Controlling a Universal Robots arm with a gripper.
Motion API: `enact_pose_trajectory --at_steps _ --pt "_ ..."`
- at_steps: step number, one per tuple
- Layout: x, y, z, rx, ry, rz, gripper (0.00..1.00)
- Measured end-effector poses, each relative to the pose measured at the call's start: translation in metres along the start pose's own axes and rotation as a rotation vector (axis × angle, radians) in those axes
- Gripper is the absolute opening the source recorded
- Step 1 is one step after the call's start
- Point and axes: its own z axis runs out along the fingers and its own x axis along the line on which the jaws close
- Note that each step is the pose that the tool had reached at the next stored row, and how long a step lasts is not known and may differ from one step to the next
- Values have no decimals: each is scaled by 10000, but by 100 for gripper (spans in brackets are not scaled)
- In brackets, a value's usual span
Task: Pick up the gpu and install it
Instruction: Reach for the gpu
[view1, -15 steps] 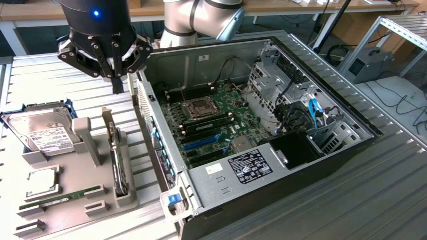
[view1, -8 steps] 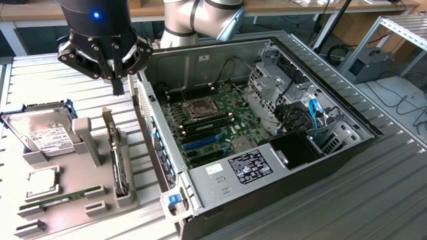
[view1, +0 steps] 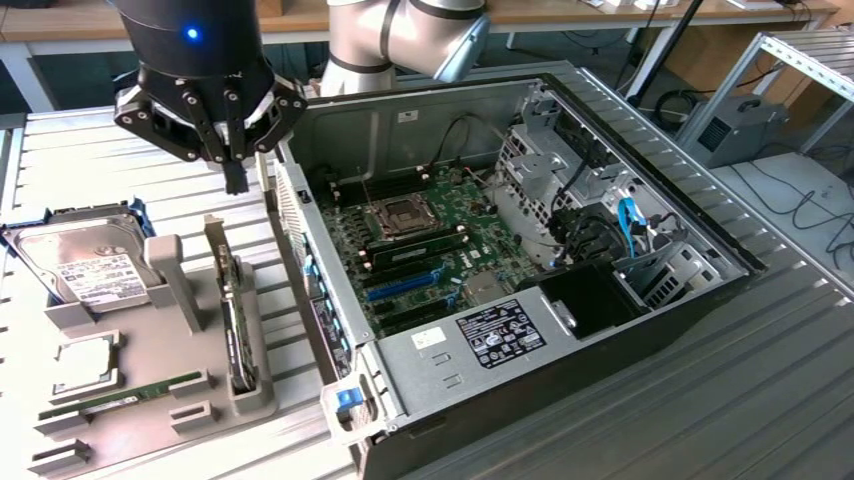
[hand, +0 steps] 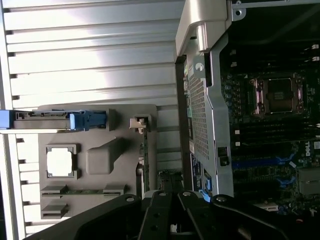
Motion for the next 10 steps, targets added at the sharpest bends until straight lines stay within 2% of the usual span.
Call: enact_pose_trajectory --at_steps 10 --pt "5 -60 -1 -1 -1 0 11"
